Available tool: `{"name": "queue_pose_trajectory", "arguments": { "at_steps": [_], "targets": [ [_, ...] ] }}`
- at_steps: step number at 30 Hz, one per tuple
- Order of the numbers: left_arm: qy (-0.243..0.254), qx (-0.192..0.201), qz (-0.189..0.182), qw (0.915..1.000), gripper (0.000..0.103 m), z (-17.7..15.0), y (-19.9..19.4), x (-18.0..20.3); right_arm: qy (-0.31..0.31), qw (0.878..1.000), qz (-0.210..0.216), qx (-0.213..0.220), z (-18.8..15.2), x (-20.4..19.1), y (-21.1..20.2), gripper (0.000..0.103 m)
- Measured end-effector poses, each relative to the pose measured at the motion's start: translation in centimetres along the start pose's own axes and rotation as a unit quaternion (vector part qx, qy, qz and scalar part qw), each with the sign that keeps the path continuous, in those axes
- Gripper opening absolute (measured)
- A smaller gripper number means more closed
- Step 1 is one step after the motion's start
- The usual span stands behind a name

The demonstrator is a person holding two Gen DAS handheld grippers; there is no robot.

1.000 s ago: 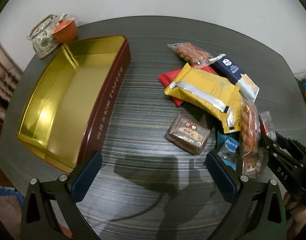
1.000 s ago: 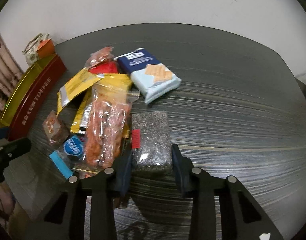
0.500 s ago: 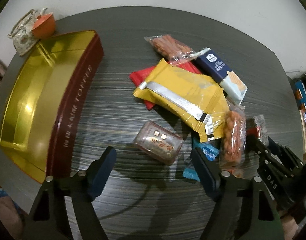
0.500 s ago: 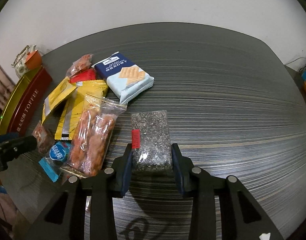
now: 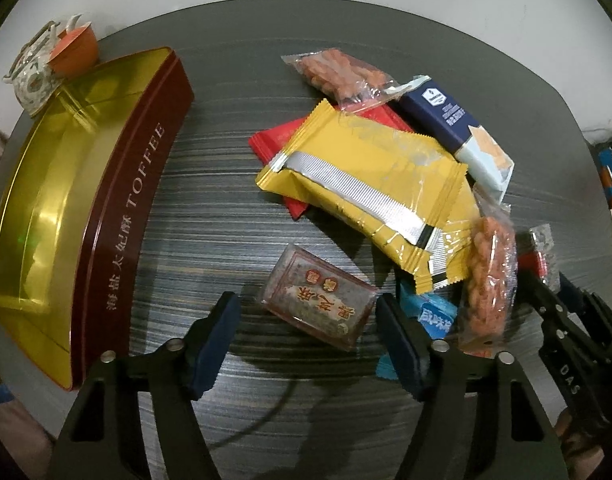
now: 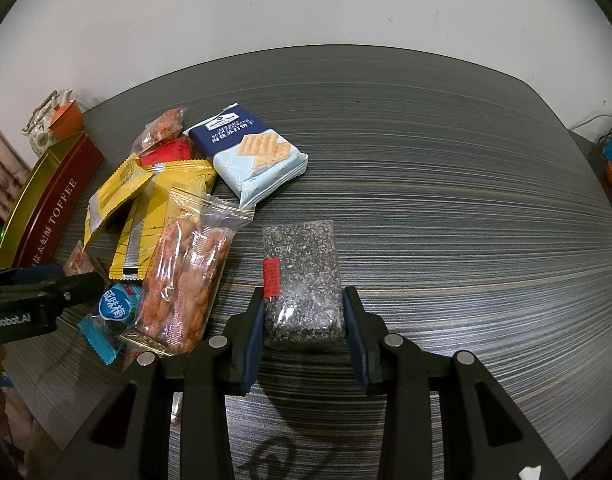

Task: Organize snacks
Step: 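Grasp the brown cake box with the left tool while the right tool grasps the grey sesame block, then carry the brown cake box into the gold tin tray and open the left tool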

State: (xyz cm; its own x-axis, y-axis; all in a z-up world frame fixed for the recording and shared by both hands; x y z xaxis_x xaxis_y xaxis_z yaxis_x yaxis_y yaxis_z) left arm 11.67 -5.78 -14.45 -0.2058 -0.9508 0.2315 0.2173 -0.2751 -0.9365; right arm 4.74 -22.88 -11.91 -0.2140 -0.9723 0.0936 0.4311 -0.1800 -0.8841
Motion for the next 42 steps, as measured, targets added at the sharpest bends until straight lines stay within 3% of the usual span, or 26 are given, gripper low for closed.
{"name": "queue_pose_trajectory", "arguments": {
  "at_steps": [2, 18, 29, 33, 42],
  "targets": [
    [-0.001, -0.005, -0.015, 0.9999, 0.054, -0.1, 0.3, 0.1, -0.001, 1.0, 0.0, 0.0, -0.1, 0.1, 0.0, 0.034],
    [0.001, 0.006, -0.033, 0.9994, 0.051, -1.4, -0.6, 0.4, -0.002, 1.0, -0.002, 0.002, -0.2, 0.2, 0.0, 0.034],
    [0.012, 0.038, -0.043, 0.9983, 0.051, -1.6, -5.1, 0.8, -0.016, 1.0, -0.015, 0.008, -0.2, -0.1, 0.4, 0.034],
    [0.007, 0.056, -0.034, 0.9978, 0.051, -1.3, -7.2, -0.6, -0.021, 1.0, -0.02, 0.009, -0.3, -0.2, 0.3, 0.034],
    [-0.039, 0.08, 0.018, 0.9959, 0.051, 0.9, -10.1, -10.6, -0.029, 0.999, -0.033, 0.013, -0.4, -0.2, 0.2, 0.034]
  ]
}}
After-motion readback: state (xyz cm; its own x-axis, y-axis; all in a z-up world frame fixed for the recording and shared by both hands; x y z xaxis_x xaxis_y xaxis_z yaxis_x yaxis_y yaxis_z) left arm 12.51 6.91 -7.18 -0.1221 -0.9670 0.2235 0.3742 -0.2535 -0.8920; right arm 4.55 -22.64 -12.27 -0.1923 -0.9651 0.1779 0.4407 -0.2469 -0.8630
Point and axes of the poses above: each gripper's, at about its wrist camera, not at the fingertips, and y roughly the way its jaws point, x to its right, z to its top, the point moved 8 cm from there along y, roughly the way its jaws point, and after that the axes turned 11 degrees about -z, right-handed, at the moved point
